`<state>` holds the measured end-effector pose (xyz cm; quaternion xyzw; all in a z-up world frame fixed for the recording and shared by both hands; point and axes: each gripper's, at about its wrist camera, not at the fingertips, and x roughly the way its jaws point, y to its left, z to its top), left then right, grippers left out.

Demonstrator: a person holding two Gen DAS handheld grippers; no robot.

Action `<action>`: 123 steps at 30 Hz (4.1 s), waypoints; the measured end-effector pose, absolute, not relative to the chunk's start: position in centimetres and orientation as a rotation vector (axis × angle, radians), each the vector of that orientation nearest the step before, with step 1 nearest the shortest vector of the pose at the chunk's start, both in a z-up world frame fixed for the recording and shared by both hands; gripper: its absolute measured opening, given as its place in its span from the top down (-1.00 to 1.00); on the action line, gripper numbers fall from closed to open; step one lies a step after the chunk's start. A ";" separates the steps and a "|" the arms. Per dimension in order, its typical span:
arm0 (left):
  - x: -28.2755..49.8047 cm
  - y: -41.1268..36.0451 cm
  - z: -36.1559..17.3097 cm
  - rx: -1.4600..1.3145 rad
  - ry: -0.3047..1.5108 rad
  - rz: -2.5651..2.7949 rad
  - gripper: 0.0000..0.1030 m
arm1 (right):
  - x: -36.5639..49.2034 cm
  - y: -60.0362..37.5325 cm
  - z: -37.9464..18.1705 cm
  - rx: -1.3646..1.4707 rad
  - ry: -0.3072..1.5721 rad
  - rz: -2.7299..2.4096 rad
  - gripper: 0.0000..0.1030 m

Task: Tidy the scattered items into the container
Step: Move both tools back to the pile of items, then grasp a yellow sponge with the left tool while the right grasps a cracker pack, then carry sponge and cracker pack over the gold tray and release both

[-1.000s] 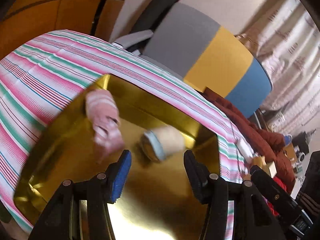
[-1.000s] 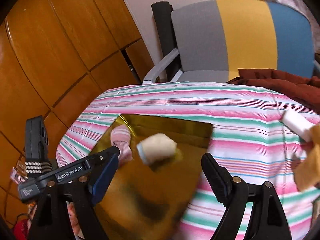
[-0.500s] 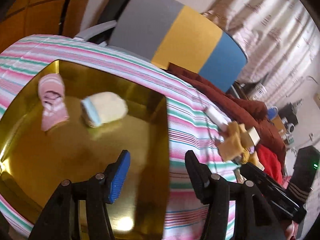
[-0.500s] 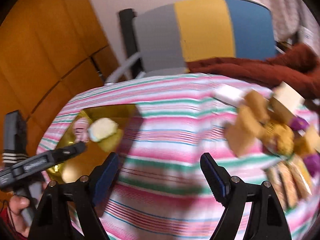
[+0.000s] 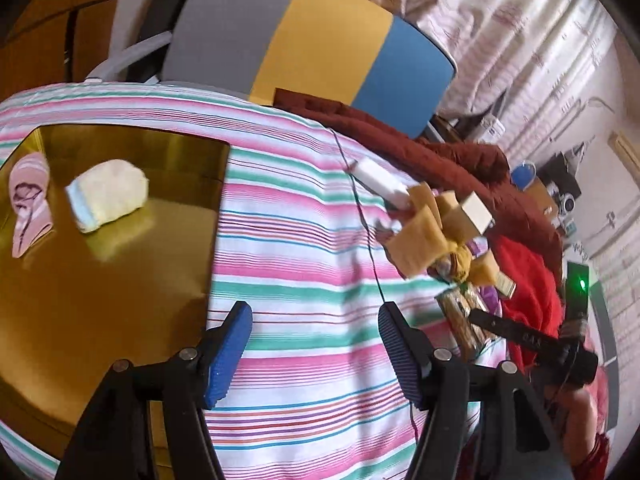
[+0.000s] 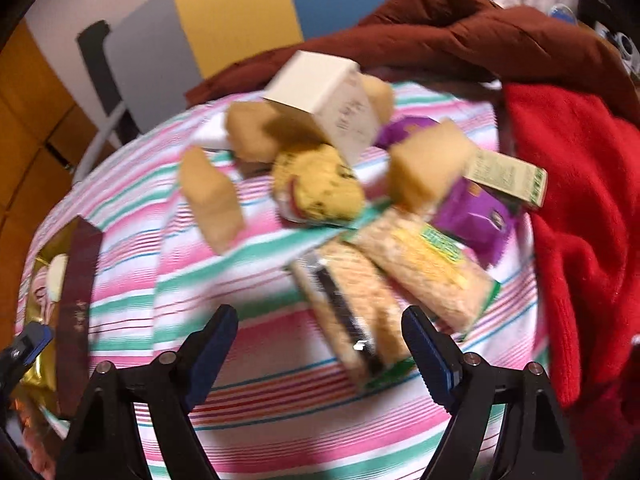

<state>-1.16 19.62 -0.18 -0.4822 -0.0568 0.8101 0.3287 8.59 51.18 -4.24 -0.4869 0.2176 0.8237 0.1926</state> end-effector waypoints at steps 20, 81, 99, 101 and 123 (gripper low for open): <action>-2.0 31.2 -2.7 -1.256 0.101 2.006 -0.29 | 7.0 52.1 -7.4 -1.459 0.563 2.334 0.04; 0.0 33.2 -4.5 -1.019 0.152 2.073 0.31 | 7.8 49.6 -3.2 -1.338 0.245 2.457 0.06; 1.3 26.4 -2.0 -1.011 0.052 2.148 0.31 | 5.9 45.6 -2.1 -1.202 0.018 2.543 0.05; 1.5 25.7 -1.7 -1.002 0.044 2.154 0.31 | 5.9 45.4 -2.1 -1.197 0.010 2.548 0.05; -1.4 11.6 0.4 -1.022 -0.187 2.354 0.31 | 5.0 37.4 1.0 -1.134 -0.013 2.808 0.05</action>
